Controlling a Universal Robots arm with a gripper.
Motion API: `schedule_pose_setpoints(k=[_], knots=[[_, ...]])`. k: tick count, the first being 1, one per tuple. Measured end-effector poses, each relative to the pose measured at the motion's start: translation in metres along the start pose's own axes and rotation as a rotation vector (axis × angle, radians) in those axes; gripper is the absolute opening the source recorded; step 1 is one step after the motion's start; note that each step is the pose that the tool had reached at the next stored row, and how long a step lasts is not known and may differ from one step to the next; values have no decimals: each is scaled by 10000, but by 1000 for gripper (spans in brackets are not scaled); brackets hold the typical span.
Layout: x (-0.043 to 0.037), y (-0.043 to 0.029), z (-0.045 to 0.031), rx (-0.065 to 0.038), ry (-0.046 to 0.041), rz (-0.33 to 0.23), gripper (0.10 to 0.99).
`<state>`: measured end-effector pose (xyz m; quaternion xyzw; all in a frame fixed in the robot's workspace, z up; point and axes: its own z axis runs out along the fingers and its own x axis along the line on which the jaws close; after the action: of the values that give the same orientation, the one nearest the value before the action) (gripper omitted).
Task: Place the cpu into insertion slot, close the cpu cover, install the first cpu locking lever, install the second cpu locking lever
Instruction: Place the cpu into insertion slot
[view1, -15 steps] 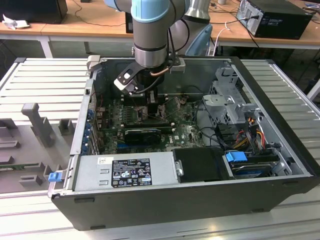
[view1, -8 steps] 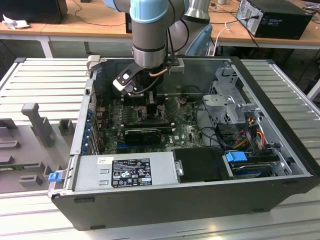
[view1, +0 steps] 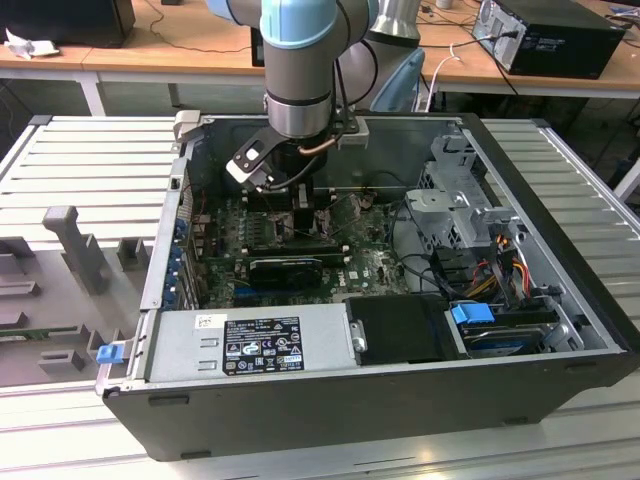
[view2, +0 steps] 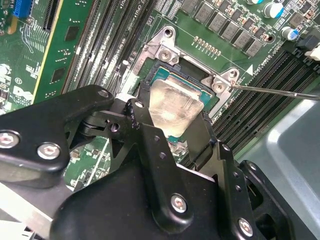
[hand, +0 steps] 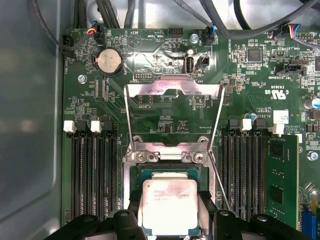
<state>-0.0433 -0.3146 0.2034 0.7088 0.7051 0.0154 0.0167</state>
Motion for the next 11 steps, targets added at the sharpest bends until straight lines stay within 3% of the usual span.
schedule_pose_setpoints(k=[9,11], knots=[[0,1,8,-1,1,0,541],[0,1,8,-1,1,1,663]])
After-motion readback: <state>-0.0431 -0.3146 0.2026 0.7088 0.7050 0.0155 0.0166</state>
